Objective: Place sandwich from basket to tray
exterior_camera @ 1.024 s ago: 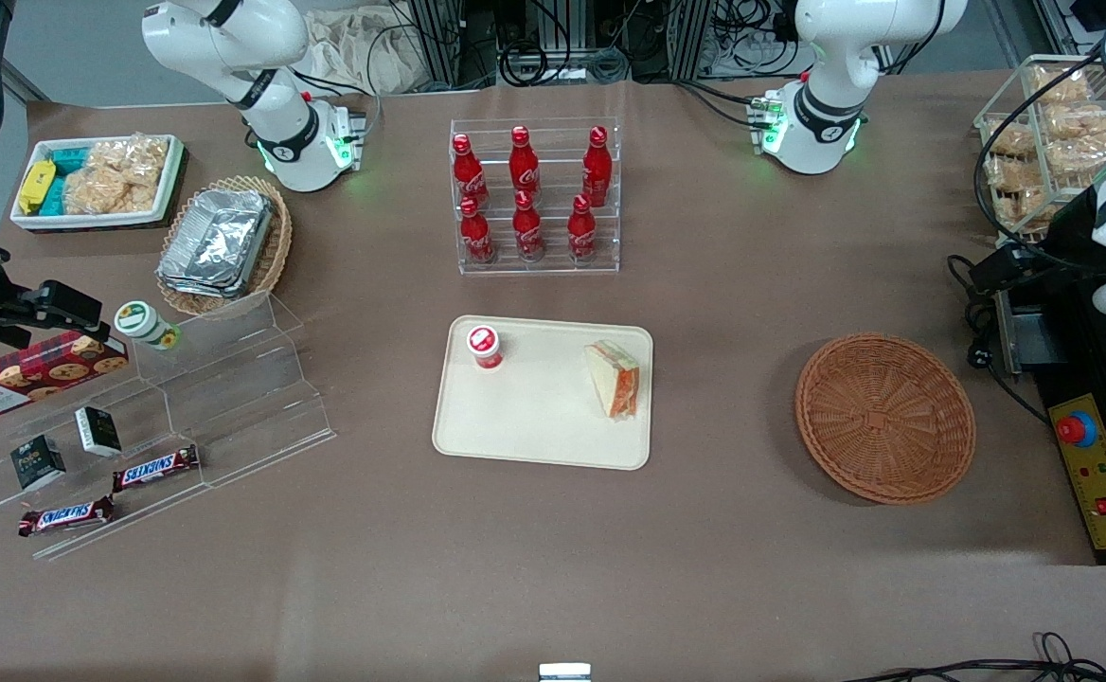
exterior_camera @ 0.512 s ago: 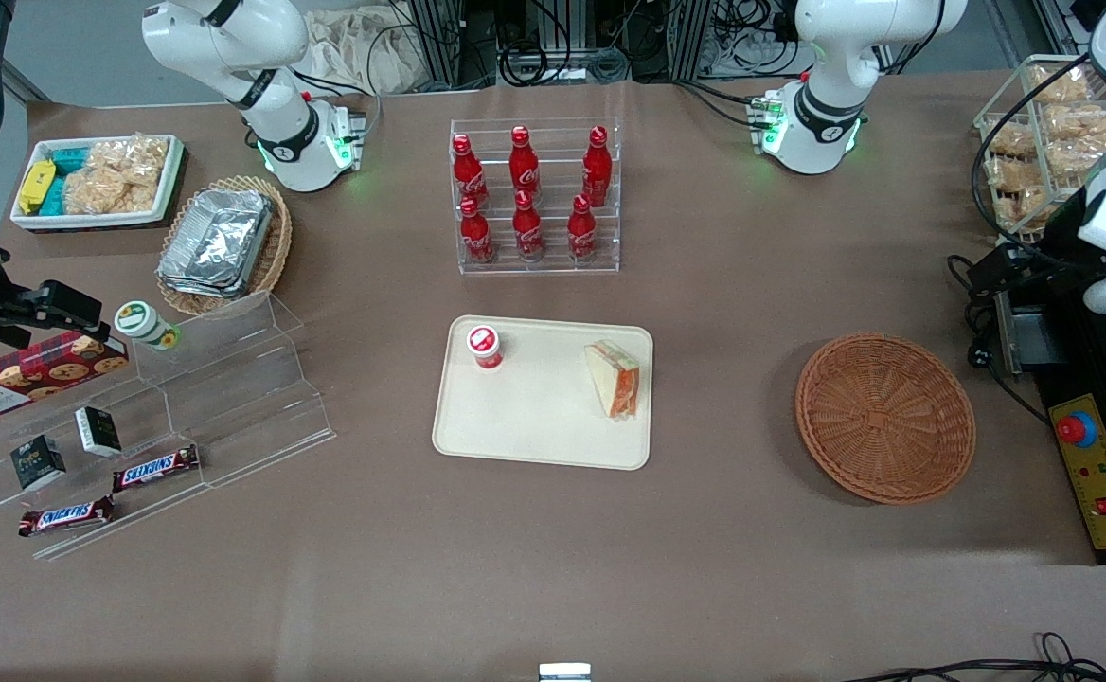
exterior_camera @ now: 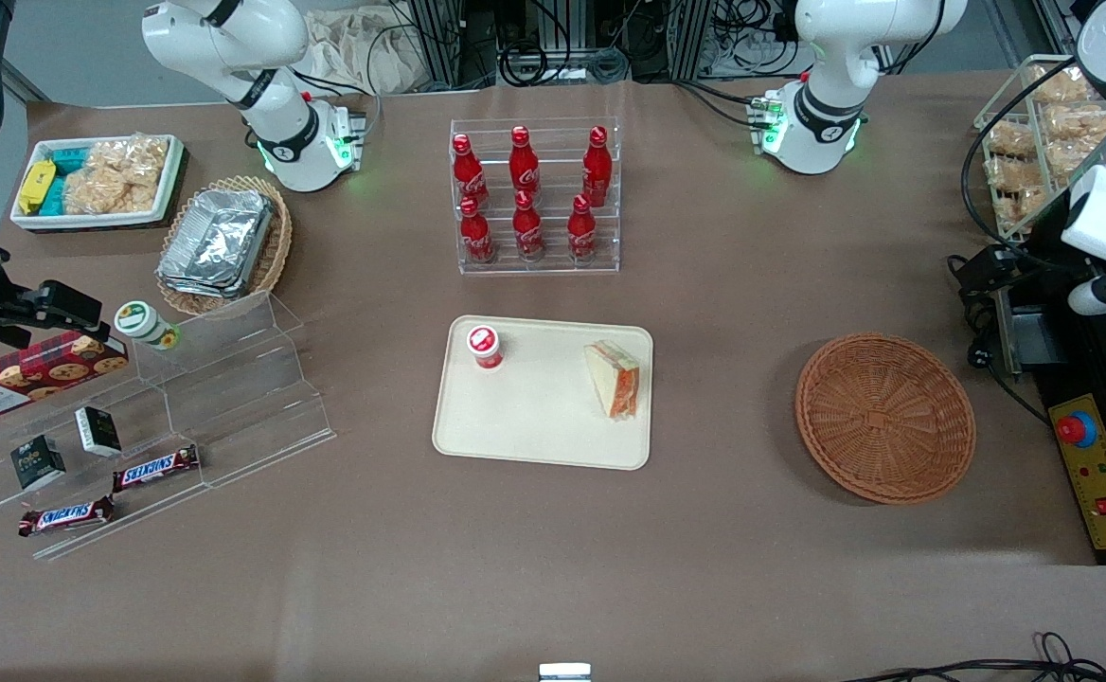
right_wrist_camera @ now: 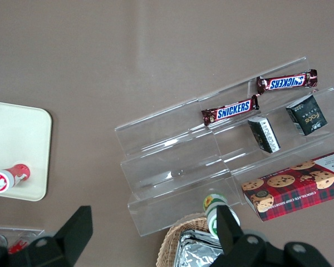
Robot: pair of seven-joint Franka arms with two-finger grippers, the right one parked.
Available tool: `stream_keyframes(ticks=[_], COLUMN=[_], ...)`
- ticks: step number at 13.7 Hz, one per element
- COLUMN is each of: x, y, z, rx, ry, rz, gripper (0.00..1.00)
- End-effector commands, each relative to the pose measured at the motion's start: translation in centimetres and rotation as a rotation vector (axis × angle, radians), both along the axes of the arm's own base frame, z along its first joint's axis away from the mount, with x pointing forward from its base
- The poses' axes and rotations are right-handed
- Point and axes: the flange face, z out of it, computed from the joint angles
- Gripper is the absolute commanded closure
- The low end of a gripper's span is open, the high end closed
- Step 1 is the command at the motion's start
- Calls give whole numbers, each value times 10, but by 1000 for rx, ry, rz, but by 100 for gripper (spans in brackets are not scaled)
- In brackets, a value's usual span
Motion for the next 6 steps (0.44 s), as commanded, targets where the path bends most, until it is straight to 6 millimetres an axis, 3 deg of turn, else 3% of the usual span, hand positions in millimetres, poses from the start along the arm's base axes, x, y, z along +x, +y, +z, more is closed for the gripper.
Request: stream_keyframes(ticks=[1, 6], x=[4, 6], y=[-1, 0], z=[6, 6], rx=[15, 13], ry=[5, 2], rz=[15, 16], gripper=[0, 0])
